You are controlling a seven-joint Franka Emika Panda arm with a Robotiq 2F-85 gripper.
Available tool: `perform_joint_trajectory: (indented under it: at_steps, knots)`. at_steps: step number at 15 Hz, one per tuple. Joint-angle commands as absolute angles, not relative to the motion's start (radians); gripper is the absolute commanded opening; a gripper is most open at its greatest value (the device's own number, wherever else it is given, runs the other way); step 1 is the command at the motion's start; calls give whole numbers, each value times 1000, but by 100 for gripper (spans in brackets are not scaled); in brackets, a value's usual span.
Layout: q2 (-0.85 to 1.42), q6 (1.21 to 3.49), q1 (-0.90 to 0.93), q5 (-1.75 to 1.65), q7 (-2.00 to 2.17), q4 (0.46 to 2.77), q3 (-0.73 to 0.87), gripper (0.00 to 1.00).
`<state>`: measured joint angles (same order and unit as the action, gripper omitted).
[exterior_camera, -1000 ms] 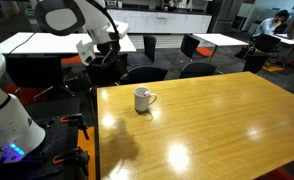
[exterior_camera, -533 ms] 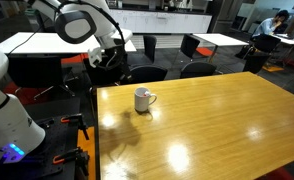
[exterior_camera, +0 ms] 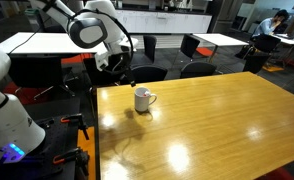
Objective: Remove the marker from the mug cup and place it on the table
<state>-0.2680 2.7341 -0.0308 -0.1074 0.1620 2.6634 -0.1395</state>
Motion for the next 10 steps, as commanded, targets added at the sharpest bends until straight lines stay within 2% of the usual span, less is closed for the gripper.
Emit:
perform_joint_trajectory:
  at_steps: [1, 10]
  knots:
    - [-254, 2731, -17, -111, 162, 2655, -125, 100]
    - [-235, 2734, -28, -141, 199, 2638, -138, 100]
